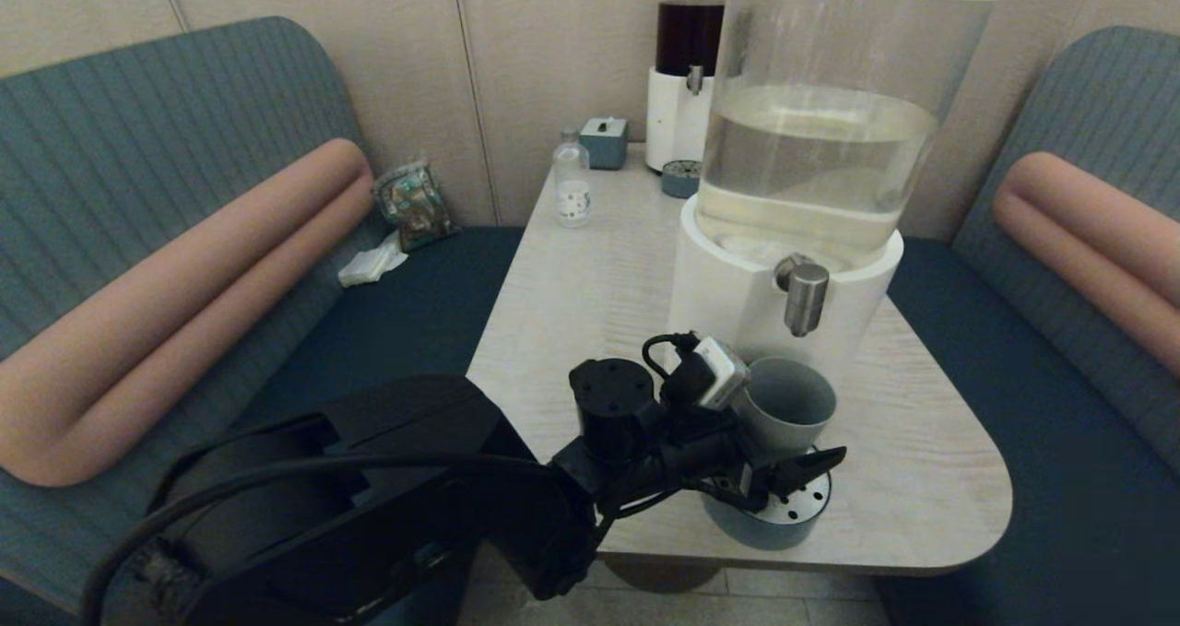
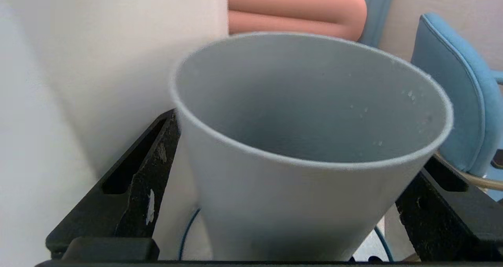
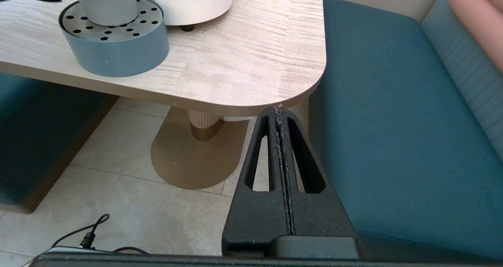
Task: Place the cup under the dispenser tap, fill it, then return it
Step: Place the cup next to the water dispenser
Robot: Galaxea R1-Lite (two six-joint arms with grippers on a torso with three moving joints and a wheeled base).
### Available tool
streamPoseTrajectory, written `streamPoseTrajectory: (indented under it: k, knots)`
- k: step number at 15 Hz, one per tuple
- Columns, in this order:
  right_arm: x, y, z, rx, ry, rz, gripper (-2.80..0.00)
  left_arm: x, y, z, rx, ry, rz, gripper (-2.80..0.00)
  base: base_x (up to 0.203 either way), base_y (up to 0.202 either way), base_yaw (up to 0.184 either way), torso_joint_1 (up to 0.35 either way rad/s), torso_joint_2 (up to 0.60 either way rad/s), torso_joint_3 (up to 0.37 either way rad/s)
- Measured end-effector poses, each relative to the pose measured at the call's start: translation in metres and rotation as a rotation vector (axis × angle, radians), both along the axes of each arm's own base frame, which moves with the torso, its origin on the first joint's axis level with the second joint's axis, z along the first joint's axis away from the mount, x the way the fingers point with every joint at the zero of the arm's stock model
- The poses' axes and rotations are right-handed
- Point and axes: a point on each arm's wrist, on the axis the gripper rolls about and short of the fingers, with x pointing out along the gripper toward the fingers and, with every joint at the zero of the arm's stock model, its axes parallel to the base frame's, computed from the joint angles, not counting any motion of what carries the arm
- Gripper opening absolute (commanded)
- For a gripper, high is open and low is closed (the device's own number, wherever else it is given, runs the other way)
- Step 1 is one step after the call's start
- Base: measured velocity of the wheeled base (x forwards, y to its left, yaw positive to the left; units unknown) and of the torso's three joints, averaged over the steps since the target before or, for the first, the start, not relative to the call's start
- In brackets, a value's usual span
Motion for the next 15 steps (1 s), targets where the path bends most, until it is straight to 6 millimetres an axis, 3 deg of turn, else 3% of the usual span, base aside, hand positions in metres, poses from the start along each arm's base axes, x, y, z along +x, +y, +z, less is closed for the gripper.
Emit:
streamPoseTrajectory:
  k: [2,3,11,15]
  knots:
    - [0.000,0.000,0.000,0.000,0.000,0.000,-2.80,0.001,-0.003,-0.002,-0.002,-0.001,-0.001,0.00,0.000,0.000,0.000,0.000,0.00,0.000]
    - [0.000,0.000,0.000,0.000,0.000,0.000,-2.80,0.002,-0.005,-0.002,-0.009,0.003,0.001,-2.80,0.000,0.000,0.000,0.000,0.00,0.000]
    - [0.000,0.000,0.000,0.000,0.000,0.000,-2.80,-0.001,-0.011,-0.001,-0.028,0.002,0.004,-2.80,0.000,0.000,0.000,0.000,0.00,0.000]
    - [0.000,0.000,0.000,0.000,0.000,0.000,-2.80,-0.011,-0.003,0.003,-0.023,0.019,0.012,-2.80,0.000,0.000,0.000,0.000,0.00,0.000]
